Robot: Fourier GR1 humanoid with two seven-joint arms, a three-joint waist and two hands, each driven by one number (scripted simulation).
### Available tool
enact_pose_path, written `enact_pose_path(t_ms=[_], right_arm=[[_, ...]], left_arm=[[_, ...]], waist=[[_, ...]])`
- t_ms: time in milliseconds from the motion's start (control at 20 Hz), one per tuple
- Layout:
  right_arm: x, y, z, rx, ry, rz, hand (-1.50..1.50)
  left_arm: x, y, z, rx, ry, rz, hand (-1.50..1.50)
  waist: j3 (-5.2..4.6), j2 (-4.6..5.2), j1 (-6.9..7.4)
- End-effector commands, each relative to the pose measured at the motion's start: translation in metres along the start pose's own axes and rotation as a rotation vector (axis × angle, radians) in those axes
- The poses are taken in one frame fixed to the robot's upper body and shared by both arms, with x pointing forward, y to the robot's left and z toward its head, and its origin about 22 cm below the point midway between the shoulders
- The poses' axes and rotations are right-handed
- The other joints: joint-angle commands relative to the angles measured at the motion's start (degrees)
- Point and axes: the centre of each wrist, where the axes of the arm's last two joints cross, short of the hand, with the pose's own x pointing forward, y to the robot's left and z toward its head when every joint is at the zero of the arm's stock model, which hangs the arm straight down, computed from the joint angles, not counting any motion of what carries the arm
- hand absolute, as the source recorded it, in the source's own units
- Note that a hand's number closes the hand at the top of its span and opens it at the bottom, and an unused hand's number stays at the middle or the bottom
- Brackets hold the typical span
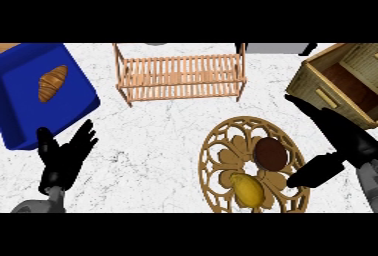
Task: Pick the cupcake from the placemat and place it in the tiered shelf
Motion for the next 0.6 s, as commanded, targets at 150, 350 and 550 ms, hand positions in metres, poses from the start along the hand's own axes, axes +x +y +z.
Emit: enact_pose_path(t_ms=[150,350,550], right_arm=[[0.021,0.011,0.001,-0.008,0.101,0.064,-1.50],[-0.008,0.031,-0.012,-0.052,0.113,0.076,-1.50],[0.002,0.025,-0.008,-0.050,0.115,0.074,-1.50]], left_arm=[[-0.014,0.000,-0.001,0.004,0.003,-0.015,0.00],[-0.001,0.008,-0.003,-0.003,0.005,-0.018,0.00],[-0.011,-0.007,-0.002,-0.002,0.014,-0.005,0.00]], waist=[[-0.06,0.06,-0.17],[-0.03,0.07,-0.25],[-0.04,0.05,-0.27]])
